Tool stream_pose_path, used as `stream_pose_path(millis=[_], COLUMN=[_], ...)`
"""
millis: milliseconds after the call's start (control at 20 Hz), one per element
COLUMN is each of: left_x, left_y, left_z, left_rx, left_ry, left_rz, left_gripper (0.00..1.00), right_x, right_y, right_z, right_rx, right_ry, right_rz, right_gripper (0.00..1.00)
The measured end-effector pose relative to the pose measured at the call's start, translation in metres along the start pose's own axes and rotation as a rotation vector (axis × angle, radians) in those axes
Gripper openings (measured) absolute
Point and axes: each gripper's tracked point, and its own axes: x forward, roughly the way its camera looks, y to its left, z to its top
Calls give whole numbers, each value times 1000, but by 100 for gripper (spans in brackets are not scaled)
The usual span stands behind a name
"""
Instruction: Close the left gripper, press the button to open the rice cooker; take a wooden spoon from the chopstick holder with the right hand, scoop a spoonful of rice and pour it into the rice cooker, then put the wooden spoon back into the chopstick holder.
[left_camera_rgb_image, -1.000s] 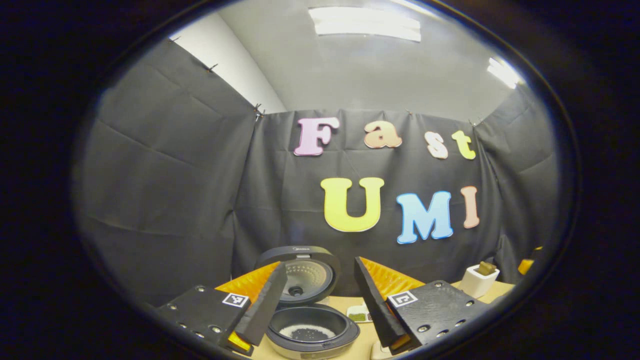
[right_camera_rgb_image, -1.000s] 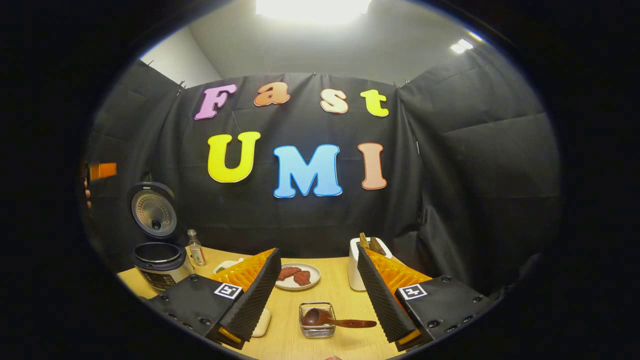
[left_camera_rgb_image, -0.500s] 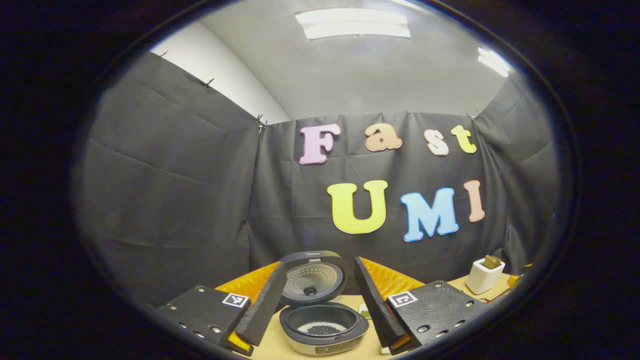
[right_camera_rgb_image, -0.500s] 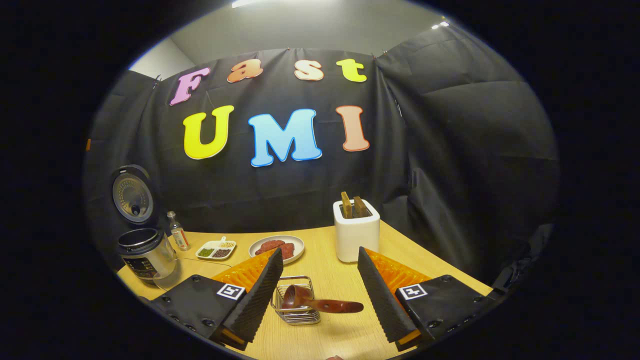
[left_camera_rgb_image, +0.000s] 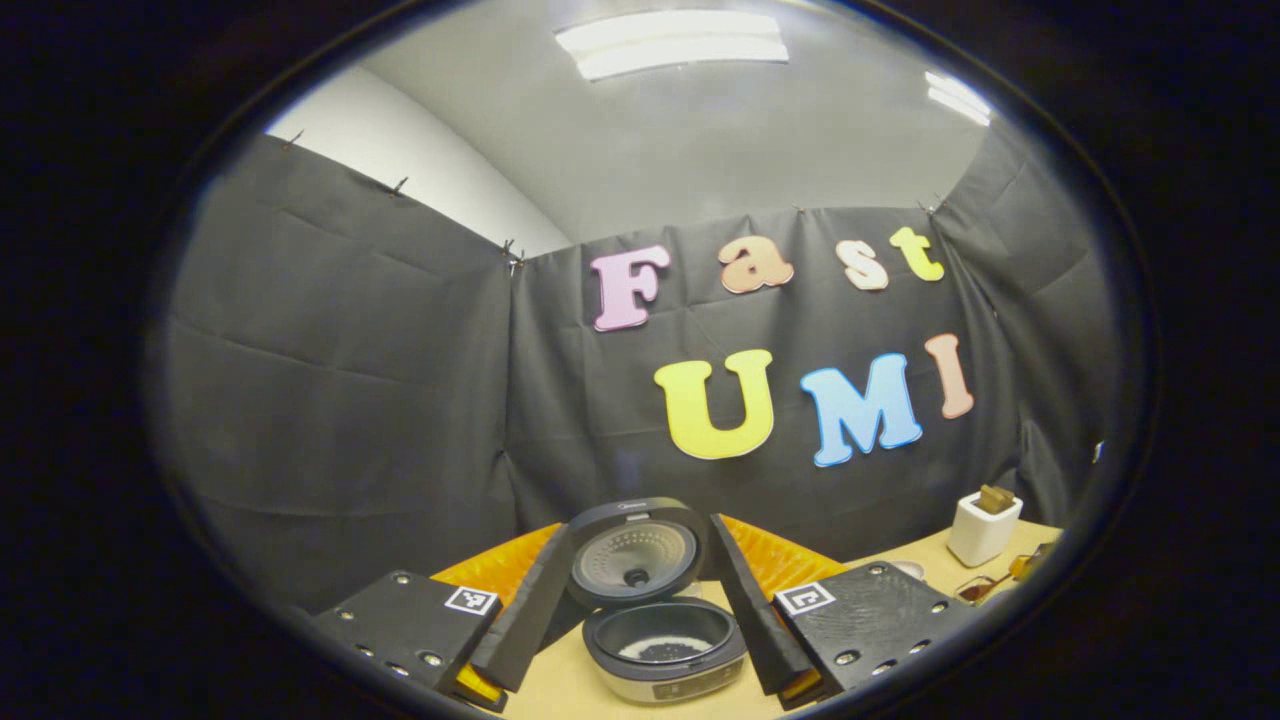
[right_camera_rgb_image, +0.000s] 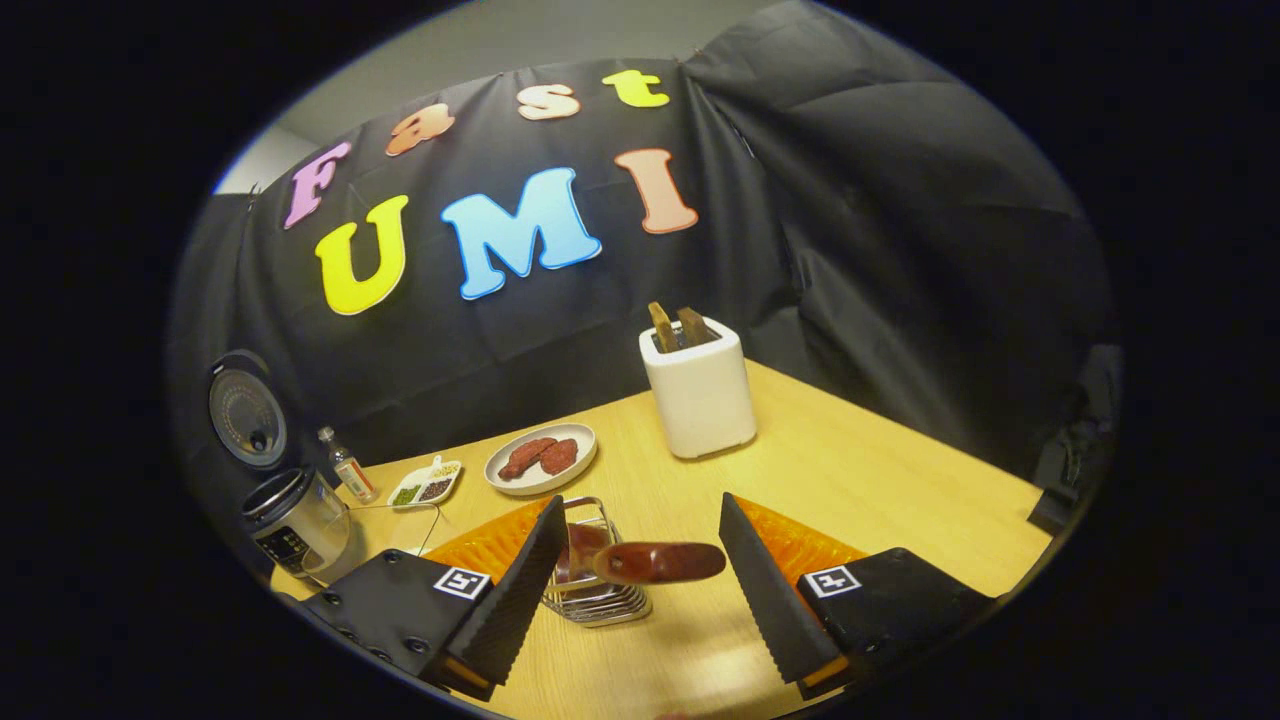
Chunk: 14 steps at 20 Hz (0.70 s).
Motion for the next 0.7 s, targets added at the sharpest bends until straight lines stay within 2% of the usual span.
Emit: stream_pose_path(millis=[50, 100, 250, 300, 350, 400, 450, 500, 550, 600, 650, 700], left_x=[-1, -1, -2, -2, -3, -4, -4, -4, -3, -3, -4, -4], left_y=[2, 3, 13, 17, 20, 24, 26, 29, 32, 34, 38, 39], left_z=[1, 2, 1, 1, 0, 0, -3, -4, -5, -5, -7, -8], left_rx=[4, 8, 18, 17, 14, 12, 11, 12, 13, 12, 8, 3], left_ry=[2, 4, 10, 12, 15, 17, 20, 23, 25, 26, 27, 27], left_rz=[1, 3, 22, 28, 33, 39, 44, 47, 51, 54, 57, 58], left_gripper=[83, 83, 85, 83, 83, 85, 83, 83, 83, 85, 83, 84], right_x=[2, 4, 10, 11, 10, 13, 15, 17, 18, 20, 19, 17], right_y=[-3, -4, 6, 8, 10, 13, 15, 20, 21, 25, 26, 28], right_z=[-8, -13, -24, -25, -27, -27, -29, -26, -26, -24, -25, -17], right_rx=[33, 62, 113, 120, 125, 131, 137, 149, 155, 159, 150, 164], right_ry=[20, 34, 70, 72, 75, 78, 82, 78, 80, 77, 81, 79], right_rz=[-6, -9, 22, 32, 40, 43, 48, 54, 57, 66, 66, 92], right_gripper=[93, 98, 98, 96, 87, 83, 77, 47, 47, 30, 32, 29])
